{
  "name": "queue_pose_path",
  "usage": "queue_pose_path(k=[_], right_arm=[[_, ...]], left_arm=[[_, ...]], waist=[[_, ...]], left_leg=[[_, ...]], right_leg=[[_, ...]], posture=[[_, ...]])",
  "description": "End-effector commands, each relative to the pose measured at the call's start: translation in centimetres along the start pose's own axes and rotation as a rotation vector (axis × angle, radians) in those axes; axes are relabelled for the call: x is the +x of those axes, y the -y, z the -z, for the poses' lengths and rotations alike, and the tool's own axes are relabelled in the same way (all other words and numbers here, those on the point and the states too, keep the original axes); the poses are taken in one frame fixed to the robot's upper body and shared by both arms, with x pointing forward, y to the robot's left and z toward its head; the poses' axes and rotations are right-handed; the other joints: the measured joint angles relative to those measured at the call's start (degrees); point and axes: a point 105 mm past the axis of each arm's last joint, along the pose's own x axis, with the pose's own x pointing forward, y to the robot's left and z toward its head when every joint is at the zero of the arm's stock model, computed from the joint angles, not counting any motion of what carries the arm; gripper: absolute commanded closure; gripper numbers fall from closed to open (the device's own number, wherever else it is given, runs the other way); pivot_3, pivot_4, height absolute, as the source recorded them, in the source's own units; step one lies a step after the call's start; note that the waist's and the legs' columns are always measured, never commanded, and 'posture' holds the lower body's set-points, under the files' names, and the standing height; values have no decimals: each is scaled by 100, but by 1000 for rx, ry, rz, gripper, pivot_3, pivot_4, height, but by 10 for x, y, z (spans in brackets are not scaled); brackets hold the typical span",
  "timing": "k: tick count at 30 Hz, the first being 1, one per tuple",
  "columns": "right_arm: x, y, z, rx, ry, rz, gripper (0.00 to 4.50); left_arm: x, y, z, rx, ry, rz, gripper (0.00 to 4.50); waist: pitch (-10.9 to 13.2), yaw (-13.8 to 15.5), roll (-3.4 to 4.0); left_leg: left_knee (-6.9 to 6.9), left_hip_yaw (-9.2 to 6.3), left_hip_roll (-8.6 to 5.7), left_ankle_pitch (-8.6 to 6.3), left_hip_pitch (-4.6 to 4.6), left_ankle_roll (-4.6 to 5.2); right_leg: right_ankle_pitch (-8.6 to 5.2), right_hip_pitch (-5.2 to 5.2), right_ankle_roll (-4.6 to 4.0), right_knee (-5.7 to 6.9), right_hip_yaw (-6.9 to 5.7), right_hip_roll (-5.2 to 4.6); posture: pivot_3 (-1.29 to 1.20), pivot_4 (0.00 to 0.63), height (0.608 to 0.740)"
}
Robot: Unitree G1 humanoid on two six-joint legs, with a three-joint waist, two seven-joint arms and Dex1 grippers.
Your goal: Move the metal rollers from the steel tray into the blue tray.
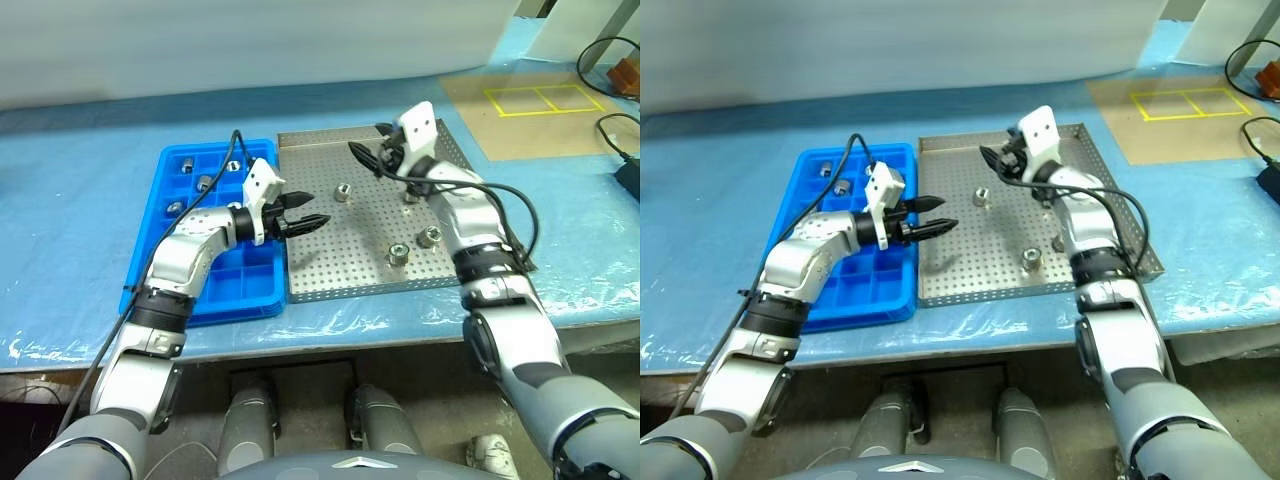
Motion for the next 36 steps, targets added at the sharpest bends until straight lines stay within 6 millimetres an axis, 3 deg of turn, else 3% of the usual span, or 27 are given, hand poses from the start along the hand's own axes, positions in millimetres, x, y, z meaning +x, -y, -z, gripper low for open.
queue_pose_path(k=[1,7,15,22,32,36], right_arm=[[-35,7,-48,-57,81,-19,1069],[-84,20,-41,-99,-28,69,1069],[-104,12,-44,-85,-21,164,1069],[-120,14,-35,-86,-57,240,1069],[-127,18,-25,-101,-88,301,1069],[-131,21,-21,-104,-103,327,1069]], left_arm=[[17,16,-8,65,16,112,1236],[58,55,3,178,-67,369,1236],[102,47,41,237,-226,349,1236],[116,32,44,203,-245,207,1236],[130,67,47,124,-215,359,1236],[129,69,55,130,-245,369,1236]], waist=[[0,-4,0],[1,-23,-2],[0,-231,2],[0,-249,3],[-1,-340,5],[-1,-394,5]], left_leg=[[1,1,0,-1,1,1],[-10,2,0,-1,40,-2],[-20,6,-6,-6,90,-22],[-18,4,-1,-3,68,6],[-12,13,-24,-34,59,59],[-10,12,-25,-35,61,60]], right_leg=[[0,1,0,0,2,0],[0,35,1,-10,4,0],[0,68,5,-23,24,5],[4,68,10,-52,19,17],[13,93,20,-105,12,-15],[13,92,20,-103,12,-16]], posture=[[-302,150,740],[-355,150,740],[-469,150,740],[-527,150,740],[-560,150,740],[-569,150,740]])
